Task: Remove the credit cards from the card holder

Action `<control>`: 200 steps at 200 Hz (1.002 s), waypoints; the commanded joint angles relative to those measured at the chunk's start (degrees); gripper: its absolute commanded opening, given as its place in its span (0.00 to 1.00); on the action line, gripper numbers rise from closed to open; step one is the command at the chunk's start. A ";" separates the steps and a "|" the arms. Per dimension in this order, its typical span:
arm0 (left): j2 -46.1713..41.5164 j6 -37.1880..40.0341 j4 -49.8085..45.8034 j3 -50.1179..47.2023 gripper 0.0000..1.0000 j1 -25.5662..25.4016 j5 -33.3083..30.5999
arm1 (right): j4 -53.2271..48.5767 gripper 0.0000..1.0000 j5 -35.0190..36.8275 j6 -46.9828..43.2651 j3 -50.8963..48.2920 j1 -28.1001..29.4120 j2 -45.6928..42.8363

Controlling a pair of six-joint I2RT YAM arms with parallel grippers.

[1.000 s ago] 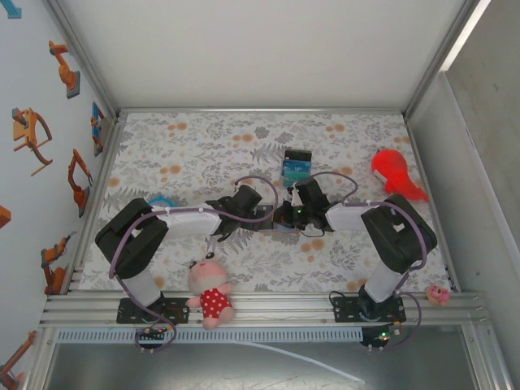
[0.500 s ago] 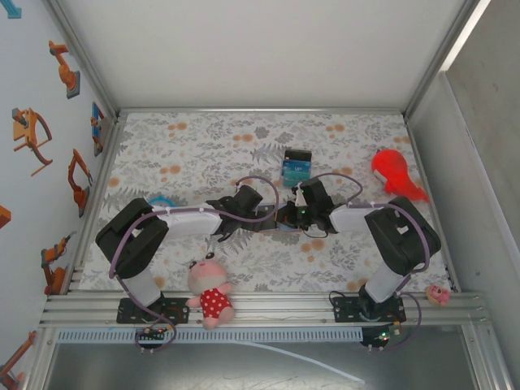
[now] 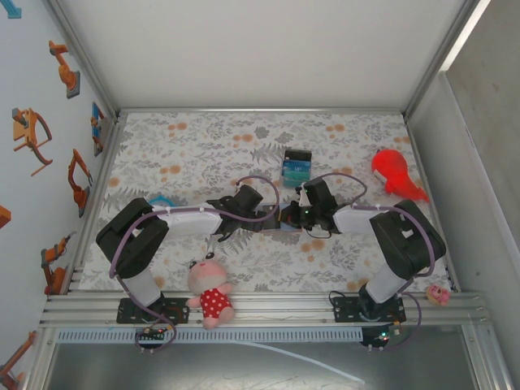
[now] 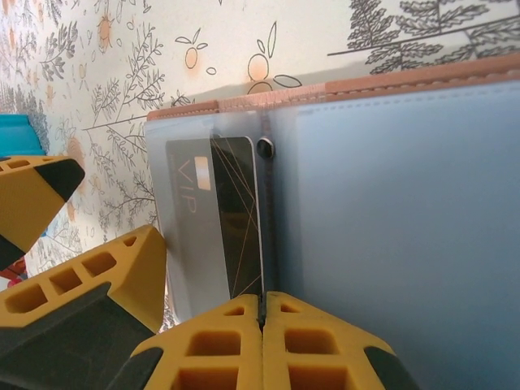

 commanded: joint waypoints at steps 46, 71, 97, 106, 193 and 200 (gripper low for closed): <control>1.80 4.78 -3.12 2.45 0.97 1.09 -0.09 | -8.91 0.00 3.05 -4.79 2.42 -0.49 -3.20; 1.10 5.37 -3.57 3.69 0.97 0.98 0.82 | -8.61 0.00 2.91 -4.53 2.43 -0.49 -3.30; -0.31 5.46 -3.68 4.26 0.97 0.46 1.62 | -8.60 0.00 3.05 -4.46 2.36 -0.49 -3.76; -0.61 5.56 -3.61 4.45 0.97 0.35 2.07 | -8.64 0.00 3.09 -4.49 2.30 -0.49 -3.80; 4.92 7.00 -3.74 8.11 0.97 -0.44 4.35 | -8.48 0.00 3.09 -4.43 1.60 -0.49 -3.91; 5.39 6.96 -3.96 8.24 0.97 -0.44 4.32 | -8.40 0.00 3.09 -4.42 1.48 -0.49 -4.09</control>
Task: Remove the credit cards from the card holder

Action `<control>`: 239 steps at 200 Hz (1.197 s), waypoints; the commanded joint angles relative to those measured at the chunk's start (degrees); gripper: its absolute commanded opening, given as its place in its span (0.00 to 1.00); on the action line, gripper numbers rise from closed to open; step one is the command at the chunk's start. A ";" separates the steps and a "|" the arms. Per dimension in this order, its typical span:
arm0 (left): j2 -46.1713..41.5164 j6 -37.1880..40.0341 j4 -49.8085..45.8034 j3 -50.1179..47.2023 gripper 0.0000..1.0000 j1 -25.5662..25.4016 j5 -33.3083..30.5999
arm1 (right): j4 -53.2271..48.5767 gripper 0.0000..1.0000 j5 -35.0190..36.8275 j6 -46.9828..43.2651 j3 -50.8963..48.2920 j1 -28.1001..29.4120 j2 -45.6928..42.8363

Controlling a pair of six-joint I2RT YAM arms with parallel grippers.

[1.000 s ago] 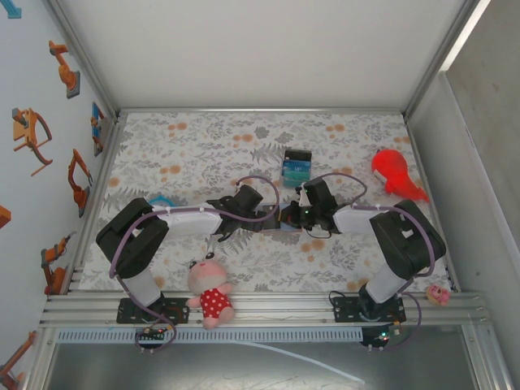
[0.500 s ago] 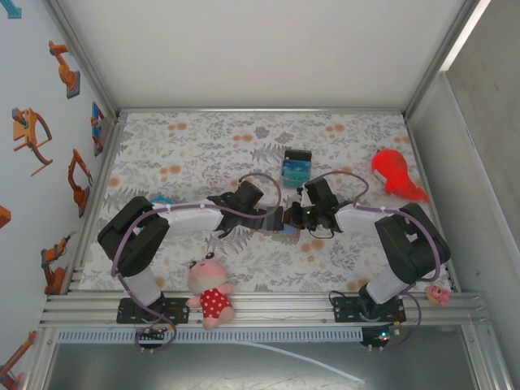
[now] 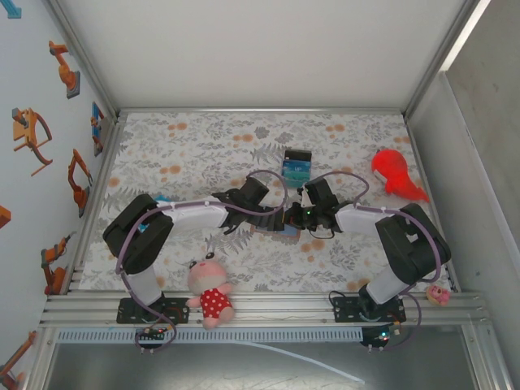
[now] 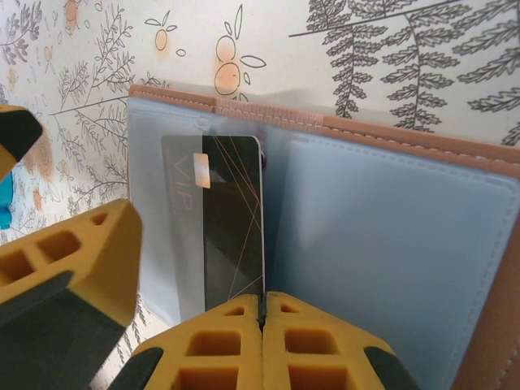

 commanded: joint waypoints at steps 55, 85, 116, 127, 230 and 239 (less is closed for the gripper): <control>3.04 0.59 -3.70 1.61 0.97 -0.29 0.02 | -1.20 0.00 1.40 -1.02 -1.12 -0.93 -4.00; 2.96 0.42 -3.72 1.39 0.97 -0.29 0.15 | 0.16 0.00 0.41 -0.58 -2.04 -1.22 -4.82; 3.19 0.17 -3.70 1.42 0.97 -0.28 0.62 | 6.52 0.02 -2.52 1.65 -3.71 -1.30 -4.50; 3.34 -0.01 -3.68 1.42 0.97 -0.30 0.82 | 9.38 0.07 -3.83 2.63 -4.22 -1.30 -4.09; 3.04 -1.43 -2.59 0.67 0.97 -0.33 2.13 | 17.91 0.23 -7.19 4.00 -4.66 -1.30 1.00; 2.98 -1.48 -2.51 0.67 0.97 -0.29 2.12 | 17.43 0.22 -6.82 3.64 -4.32 -1.30 1.60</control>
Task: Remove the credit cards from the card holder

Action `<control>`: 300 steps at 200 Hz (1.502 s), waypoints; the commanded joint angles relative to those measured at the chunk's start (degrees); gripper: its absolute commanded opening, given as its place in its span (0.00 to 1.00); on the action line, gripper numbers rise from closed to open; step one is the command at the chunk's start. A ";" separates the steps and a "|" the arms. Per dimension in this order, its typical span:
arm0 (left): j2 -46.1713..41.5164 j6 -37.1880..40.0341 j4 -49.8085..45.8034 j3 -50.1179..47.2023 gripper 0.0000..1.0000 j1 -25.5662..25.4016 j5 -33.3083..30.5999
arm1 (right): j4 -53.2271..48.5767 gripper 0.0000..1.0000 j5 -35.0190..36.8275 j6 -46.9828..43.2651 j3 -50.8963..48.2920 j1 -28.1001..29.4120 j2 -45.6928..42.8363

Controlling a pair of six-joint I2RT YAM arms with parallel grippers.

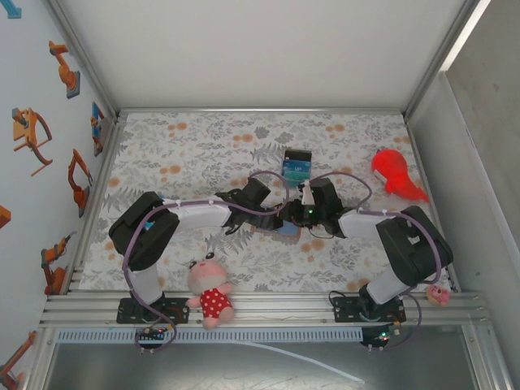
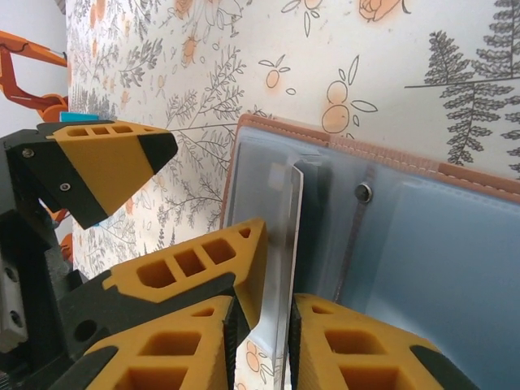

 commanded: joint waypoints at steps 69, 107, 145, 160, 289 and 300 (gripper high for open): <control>0.09 -0.80 -3.06 -0.72 0.97 -0.22 0.37 | -10.00 0.01 4.06 -6.46 3.62 -0.19 -0.69; -1.14 -0.80 -3.33 -1.18 0.97 -0.11 0.04 | -21.58 0.00 8.16 -12.69 7.28 -0.17 -5.86; -3.24 -0.44 -4.33 -0.59 0.97 -0.20 0.07 | -33.40 0.00 12.02 -20.79 12.60 -0.14 -9.94; -4.30 -0.23 -4.61 -0.22 0.97 -0.24 -0.28 | -38.06 0.00 14.77 -24.32 15.39 -0.19 -11.13; 2.28 0.92 6.24 11.02 0.97 4.86 2.18 | -48.38 0.00 27.20 -36.57 35.27 -7.82 -4.98; 3.73 1.83 6.18 12.51 0.97 5.24 3.25 | -48.04 0.00 26.62 -36.60 35.67 -8.72 -4.69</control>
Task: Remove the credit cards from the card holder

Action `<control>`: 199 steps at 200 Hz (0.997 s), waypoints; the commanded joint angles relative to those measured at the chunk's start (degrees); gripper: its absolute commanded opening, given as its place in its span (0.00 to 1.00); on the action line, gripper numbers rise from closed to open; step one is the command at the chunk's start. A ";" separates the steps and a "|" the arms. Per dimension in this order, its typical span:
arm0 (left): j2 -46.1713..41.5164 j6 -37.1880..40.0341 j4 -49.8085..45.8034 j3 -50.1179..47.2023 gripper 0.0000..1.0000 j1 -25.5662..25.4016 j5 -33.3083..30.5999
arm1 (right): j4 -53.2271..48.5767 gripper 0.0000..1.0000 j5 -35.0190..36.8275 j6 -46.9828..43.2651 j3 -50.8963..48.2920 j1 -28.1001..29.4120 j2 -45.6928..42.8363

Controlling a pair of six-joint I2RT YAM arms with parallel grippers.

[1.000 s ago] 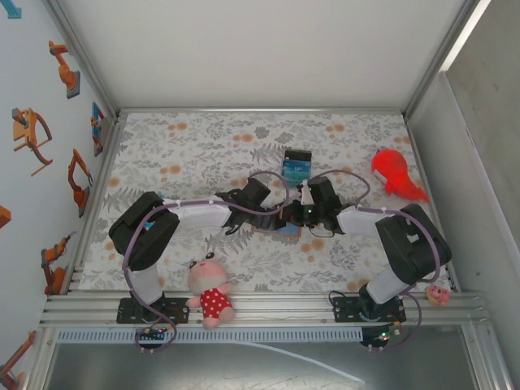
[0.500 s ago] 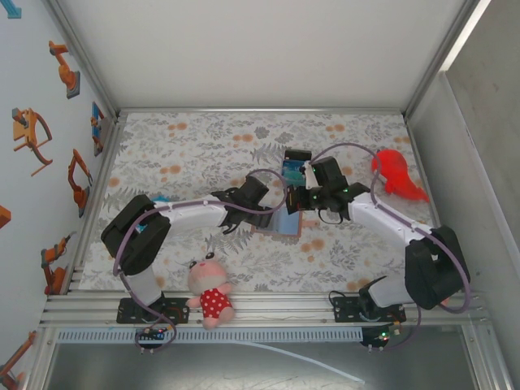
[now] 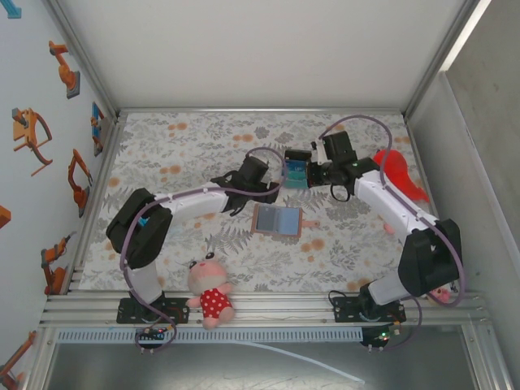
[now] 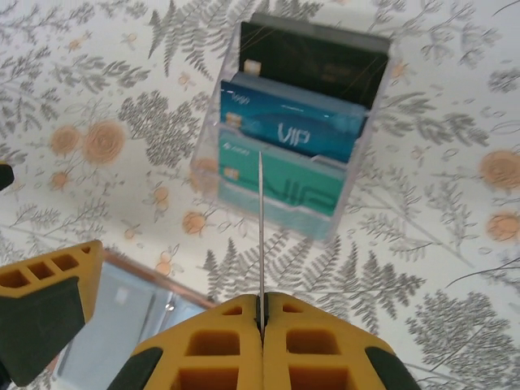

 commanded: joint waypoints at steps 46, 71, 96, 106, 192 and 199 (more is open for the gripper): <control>9.63 6.74 -1.55 10.24 0.97 1.22 6.02 | 0.65 0.00 -2.36 -1.45 2.55 -4.77 1.27; 12.13 7.53 -1.90 12.21 0.97 1.51 6.86 | 1.11 0.00 -3.02 -1.54 2.65 -5.71 1.71; 13.94 7.21 -2.19 13.53 0.97 2.15 7.15 | 1.53 0.00 -3.97 -1.53 2.74 -6.47 2.36; 14.51 7.11 -2.27 13.93 0.97 2.46 7.23 | 1.72 0.00 -4.26 -1.51 2.89 -6.77 2.71; 18.51 7.79 -3.73 16.93 0.97 3.78 6.22 | 2.30 0.00 -6.86 -4.36 6.07 -7.26 6.91; 18.75 7.81 -3.80 17.02 0.97 3.86 5.88 | 2.26 0.00 -6.86 -4.71 6.35 -7.27 7.15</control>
